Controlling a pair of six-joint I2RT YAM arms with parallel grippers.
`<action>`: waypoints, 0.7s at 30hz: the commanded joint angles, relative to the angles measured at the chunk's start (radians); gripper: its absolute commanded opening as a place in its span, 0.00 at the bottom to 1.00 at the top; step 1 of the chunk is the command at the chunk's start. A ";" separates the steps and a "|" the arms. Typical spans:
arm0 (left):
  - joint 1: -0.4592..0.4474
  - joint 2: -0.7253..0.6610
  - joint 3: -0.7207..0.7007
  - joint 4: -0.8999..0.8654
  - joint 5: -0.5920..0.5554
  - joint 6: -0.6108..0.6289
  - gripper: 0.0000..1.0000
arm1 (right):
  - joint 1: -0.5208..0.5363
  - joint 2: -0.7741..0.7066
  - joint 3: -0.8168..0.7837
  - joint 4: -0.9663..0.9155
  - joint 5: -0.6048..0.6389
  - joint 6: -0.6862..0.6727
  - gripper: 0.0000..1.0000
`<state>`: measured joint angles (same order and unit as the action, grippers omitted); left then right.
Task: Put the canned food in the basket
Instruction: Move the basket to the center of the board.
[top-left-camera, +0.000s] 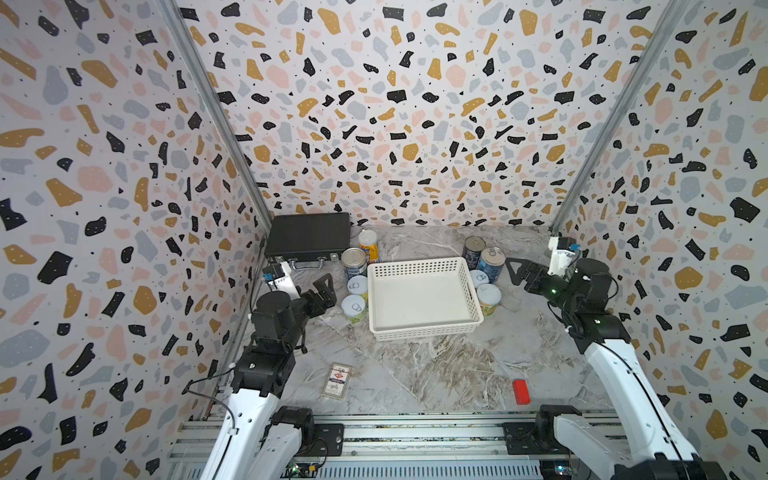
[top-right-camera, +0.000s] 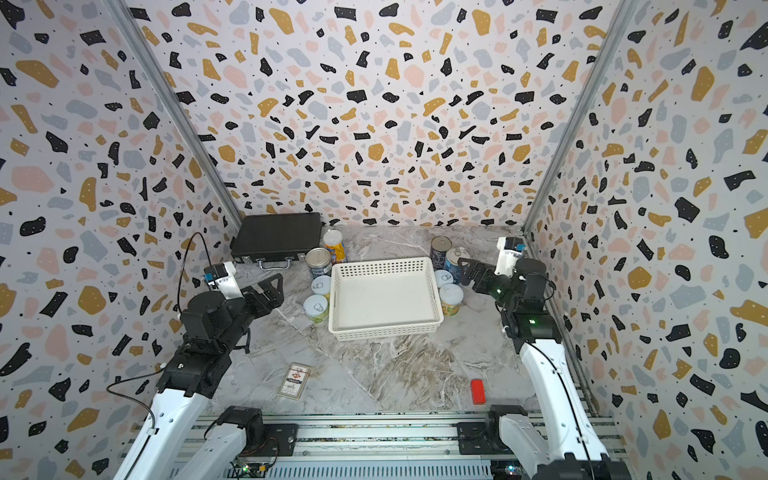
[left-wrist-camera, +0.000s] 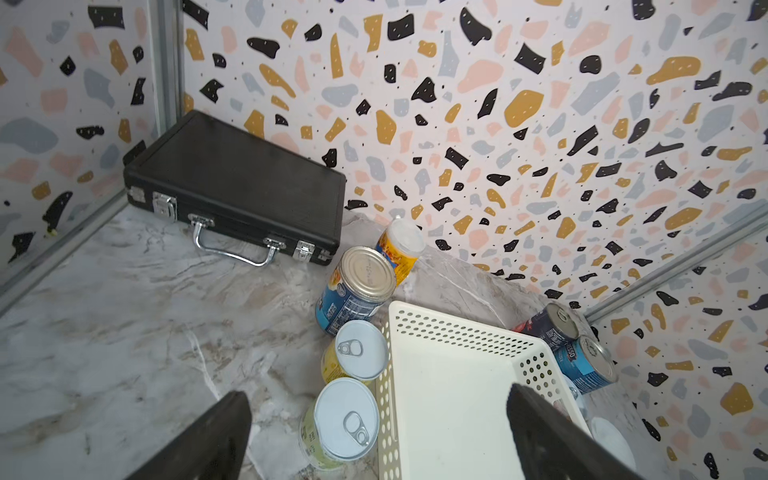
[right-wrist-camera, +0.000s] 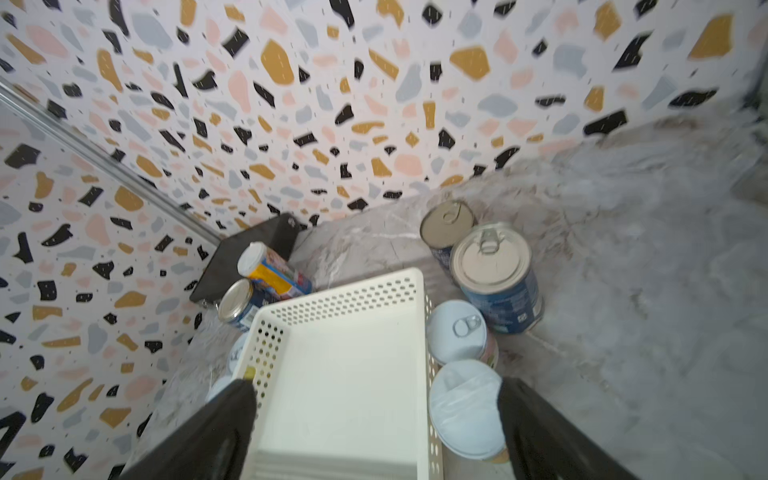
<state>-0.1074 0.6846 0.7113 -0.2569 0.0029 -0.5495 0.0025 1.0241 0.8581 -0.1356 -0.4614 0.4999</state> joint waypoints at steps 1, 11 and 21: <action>0.026 0.009 -0.057 -0.004 0.042 -0.086 1.00 | 0.022 0.045 0.016 -0.062 -0.118 -0.007 0.90; 0.035 0.129 -0.040 0.030 0.160 -0.104 1.00 | 0.150 0.240 0.128 -0.205 0.065 -0.129 0.87; 0.037 0.164 -0.028 0.026 0.175 -0.137 1.00 | 0.257 0.560 0.395 -0.379 0.199 -0.208 0.78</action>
<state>-0.0776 0.8639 0.6563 -0.2710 0.1623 -0.6708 0.2420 1.5497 1.1851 -0.4160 -0.3340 0.3351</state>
